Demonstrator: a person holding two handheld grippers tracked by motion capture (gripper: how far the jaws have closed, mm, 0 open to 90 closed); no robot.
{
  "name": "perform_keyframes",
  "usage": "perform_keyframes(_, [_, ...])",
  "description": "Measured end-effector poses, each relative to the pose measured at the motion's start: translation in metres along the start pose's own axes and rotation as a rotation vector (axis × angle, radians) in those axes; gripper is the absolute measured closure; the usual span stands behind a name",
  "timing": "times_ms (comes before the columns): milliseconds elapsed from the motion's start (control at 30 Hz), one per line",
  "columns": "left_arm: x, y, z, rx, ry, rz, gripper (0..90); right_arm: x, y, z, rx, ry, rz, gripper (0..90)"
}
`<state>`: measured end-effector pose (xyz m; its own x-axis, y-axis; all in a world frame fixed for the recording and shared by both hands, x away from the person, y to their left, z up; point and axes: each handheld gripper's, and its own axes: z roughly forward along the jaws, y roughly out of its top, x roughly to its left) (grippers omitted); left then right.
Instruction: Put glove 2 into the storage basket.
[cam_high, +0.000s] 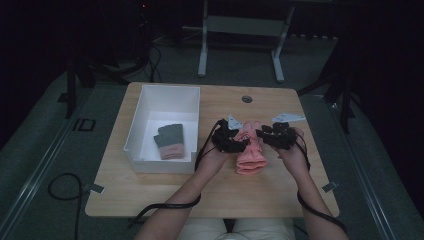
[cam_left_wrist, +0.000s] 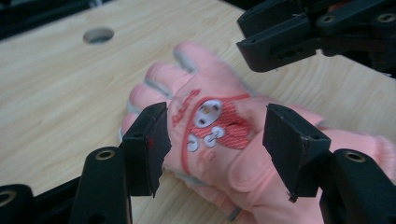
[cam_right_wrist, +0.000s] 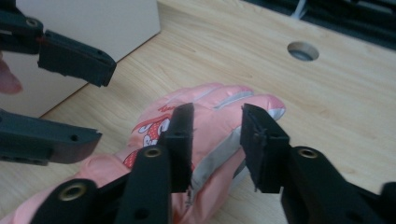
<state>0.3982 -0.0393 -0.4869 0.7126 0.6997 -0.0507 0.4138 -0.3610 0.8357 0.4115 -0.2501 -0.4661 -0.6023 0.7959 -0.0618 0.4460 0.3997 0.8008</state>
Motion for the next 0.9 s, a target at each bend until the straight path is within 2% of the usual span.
perform_keyframes(100, [0.004, -0.002, 0.006, 0.024, 0.006, -0.021, 37.1, -0.001, -0.001, 0.006, 0.006, -0.004, 0.021, 57.9])
perform_keyframes(167, [0.008, -0.005, 0.012, 0.056, 0.006, -0.05, 33.5, -0.001, -0.004, 0.012, 0.025, -0.005, 0.04, 54.0])
perform_keyframes(200, [0.012, -0.009, 0.018, 0.089, 0.01, -0.079, 29.8, -0.003, -0.008, 0.019, 0.052, -0.007, 0.048, 51.5])
perform_keyframes(233, [0.012, -0.009, 0.018, 0.089, 0.01, -0.079, 29.6, -0.003, -0.008, 0.019, 0.052, -0.007, 0.048, 51.5])
perform_keyframes(300, [0.015, -0.013, 0.025, 0.118, 0.017, -0.1, 29.6, -0.004, -0.014, 0.026, 0.087, -0.002, 0.056, 48.9])
perform_keyframes(367, [0.019, -0.017, 0.032, 0.146, 0.004, -0.136, 29.6, -0.006, -0.02, 0.029, 0.097, 0.006, 0.069, 48.2])
perform_keyframes(400, [0.019, -0.021, 0.038, 0.172, 0.014, -0.155, 30.8, -0.007, -0.025, 0.033, 0.116, 0.02, 0.086, 46.6])
perform_keyframes(433, [0.019, -0.021, 0.038, 0.172, 0.014, -0.155, 31.5, -0.007, -0.025, 0.033, 0.116, 0.02, 0.086, 46.6])
perform_keyframes(467, [0.019, -0.023, 0.042, 0.189, 0.003, -0.162, 32.5, -0.006, -0.029, 0.038, 0.155, 0.031, 0.092, 44.2])
perform_keyframes(533, [0.02, -0.028, 0.05, 0.214, -0.012, -0.195, 32.5, -0.007, -0.03, 0.04, 0.174, 0.036, 0.099, 44.1])
perform_keyframes(600, [0.023, -0.031, 0.056, 0.222, -0.042, -0.236, 33.7, -0.009, -0.034, 0.047, 0.215, 0.056, 0.142, 44.6])
perform_keyframes(633, [0.024, -0.032, 0.059, 0.227, -0.053, -0.247, 33.7, -0.009, -0.034, 0.047, 0.215, 0.056, 0.142, 44.6])
perform_keyframes(667, [0.026, -0.033, 0.061, 0.23, -0.081, -0.267, 39.2, -0.011, -0.035, 0.049, 0.232, 0.089, 0.182, 52.2])
perform_keyframes(700, [0.028, -0.034, 0.062, 0.235, -0.106, -0.283, 39.2, -0.011, -0.035, 0.049, 0.232, 0.089, 0.182, 52.2])
perform_keyframes(733, [0.029, -0.034, 0.064, 0.238, -0.13, -0.297, 46.0, -0.009, -0.035, 0.05, 0.236, 0.096, 0.183, 59.1])
perform_keyframes(767, [0.031, -0.034, 0.065, 0.24, -0.153, -0.311, 46.0, -0.009, -0.035, 0.05, 0.236, 0.096, 0.183, 59.1])
perform_keyframes(833, [0.031, -0.033, 0.064, 0.243, -0.173, -0.313, 55.2, -0.005, -0.034, 0.049, 0.237, 0.08, 0.164, 63.6])
perform_keyframes(867, [0.031, -0.032, 0.063, 0.242, -0.176, -0.316, 66.7, -0.001, -0.033, 0.049, 0.236, 0.064, 0.155, 66.5])
perform_keyframes(900, [0.031, -0.031, 0.063, 0.245, -0.176, -0.315, 66.7, -0.001, -0.033, 0.049, 0.236, 0.064, 0.155, 66.5])
